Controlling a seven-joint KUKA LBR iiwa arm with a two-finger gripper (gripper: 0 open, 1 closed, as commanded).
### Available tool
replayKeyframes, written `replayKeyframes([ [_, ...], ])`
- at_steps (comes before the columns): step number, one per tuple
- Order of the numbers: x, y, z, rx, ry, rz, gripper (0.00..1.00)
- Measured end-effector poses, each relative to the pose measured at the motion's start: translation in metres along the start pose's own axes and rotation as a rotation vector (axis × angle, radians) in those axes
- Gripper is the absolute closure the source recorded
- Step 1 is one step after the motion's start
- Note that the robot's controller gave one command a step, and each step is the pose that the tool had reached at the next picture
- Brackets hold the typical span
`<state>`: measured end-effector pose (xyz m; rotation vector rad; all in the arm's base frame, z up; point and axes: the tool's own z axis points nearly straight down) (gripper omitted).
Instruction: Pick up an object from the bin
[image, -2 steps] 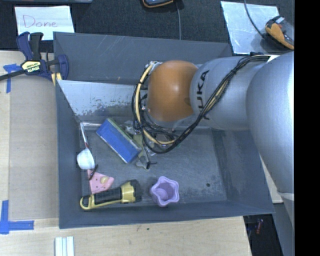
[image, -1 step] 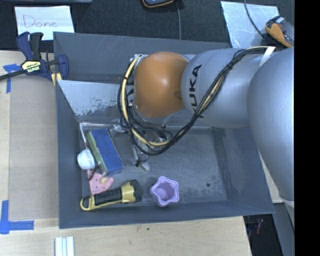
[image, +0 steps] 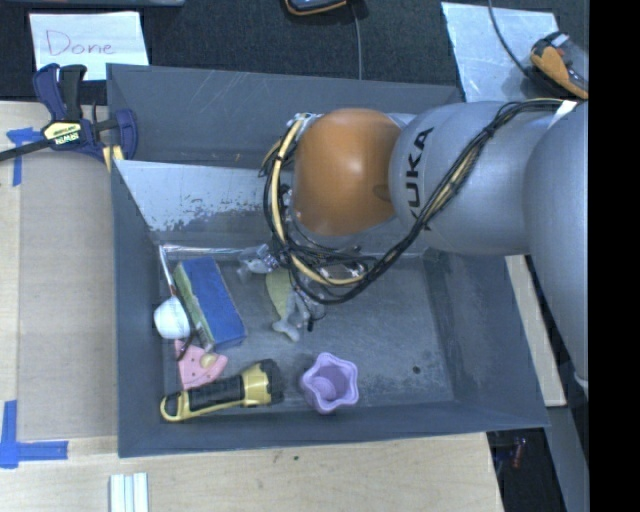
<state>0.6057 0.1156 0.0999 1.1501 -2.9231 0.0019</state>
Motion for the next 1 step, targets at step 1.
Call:
replayKeyframes([
  [1, 0.0016, -0.0151, 0.0293, 0.001, -0.007, -0.315, 0.00],
])
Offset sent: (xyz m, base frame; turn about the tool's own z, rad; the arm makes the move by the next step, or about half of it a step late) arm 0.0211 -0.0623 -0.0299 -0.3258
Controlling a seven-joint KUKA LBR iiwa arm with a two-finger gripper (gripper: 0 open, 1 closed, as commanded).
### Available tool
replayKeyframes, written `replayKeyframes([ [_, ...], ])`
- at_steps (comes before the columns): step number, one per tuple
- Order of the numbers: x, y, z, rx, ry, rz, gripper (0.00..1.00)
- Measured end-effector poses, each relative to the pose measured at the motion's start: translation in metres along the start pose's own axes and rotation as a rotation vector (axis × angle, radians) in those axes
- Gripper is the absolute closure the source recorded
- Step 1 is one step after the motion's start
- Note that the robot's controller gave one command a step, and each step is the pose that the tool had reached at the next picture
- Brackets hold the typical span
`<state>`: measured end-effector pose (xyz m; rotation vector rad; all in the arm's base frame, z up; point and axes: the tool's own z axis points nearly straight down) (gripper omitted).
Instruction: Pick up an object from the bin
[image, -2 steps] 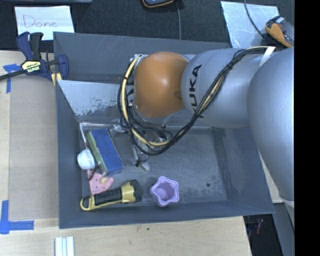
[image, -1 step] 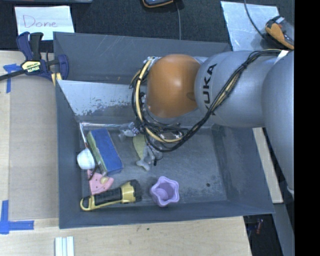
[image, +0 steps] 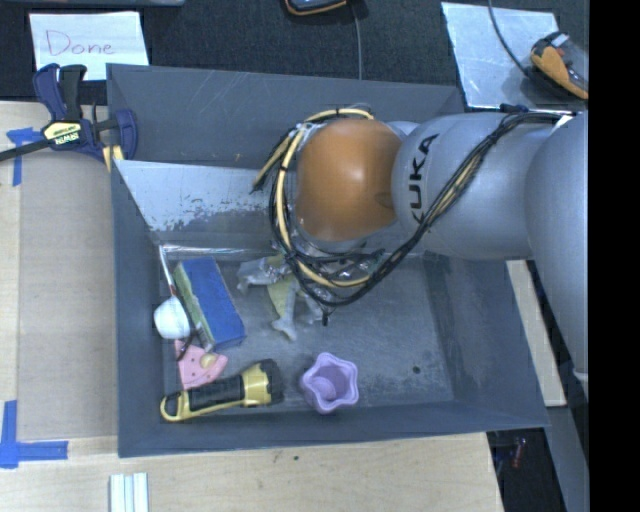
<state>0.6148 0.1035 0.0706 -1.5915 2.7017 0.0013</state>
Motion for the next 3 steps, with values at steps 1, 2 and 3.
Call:
replayKeyframes([
  [1, 0.038, -0.037, -0.002, 0.004, 0.001, -0.005, 1.00],
  [2, 0.038, -0.037, -0.002, 0.003, 0.001, -0.004, 1.00],
  [3, 0.038, -0.036, -0.017, -0.001, 0.003, -0.002, 1.00],
])
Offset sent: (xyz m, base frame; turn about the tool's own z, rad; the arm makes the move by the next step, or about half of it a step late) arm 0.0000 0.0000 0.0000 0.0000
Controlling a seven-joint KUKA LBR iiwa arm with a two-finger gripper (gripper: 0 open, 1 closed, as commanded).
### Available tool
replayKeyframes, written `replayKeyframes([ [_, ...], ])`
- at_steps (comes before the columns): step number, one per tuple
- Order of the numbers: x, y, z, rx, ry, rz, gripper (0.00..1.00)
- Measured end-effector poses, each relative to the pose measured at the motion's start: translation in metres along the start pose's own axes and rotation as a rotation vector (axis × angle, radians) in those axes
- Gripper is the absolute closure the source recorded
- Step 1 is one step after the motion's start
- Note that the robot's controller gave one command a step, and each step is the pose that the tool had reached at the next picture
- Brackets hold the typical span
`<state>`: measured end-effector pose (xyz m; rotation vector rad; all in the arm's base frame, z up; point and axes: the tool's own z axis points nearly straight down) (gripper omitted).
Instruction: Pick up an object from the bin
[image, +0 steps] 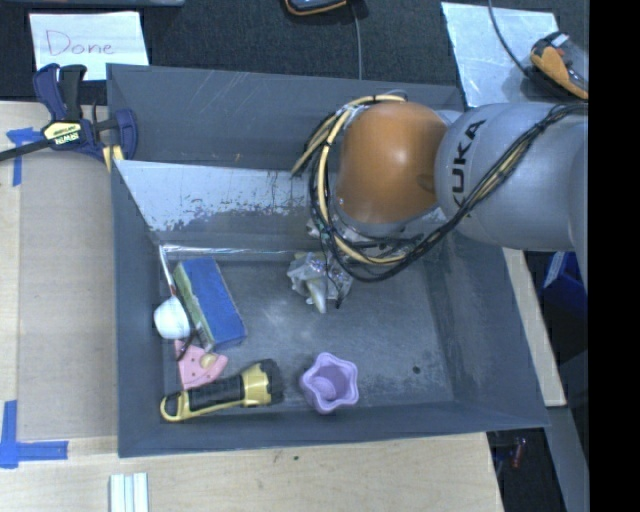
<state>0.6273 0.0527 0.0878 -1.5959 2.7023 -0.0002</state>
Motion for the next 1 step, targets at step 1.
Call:
replayKeyframes([
  [1, -0.0001, 0.0003, -0.0287, -0.001, 0.000, 0.002, 1.00],
])
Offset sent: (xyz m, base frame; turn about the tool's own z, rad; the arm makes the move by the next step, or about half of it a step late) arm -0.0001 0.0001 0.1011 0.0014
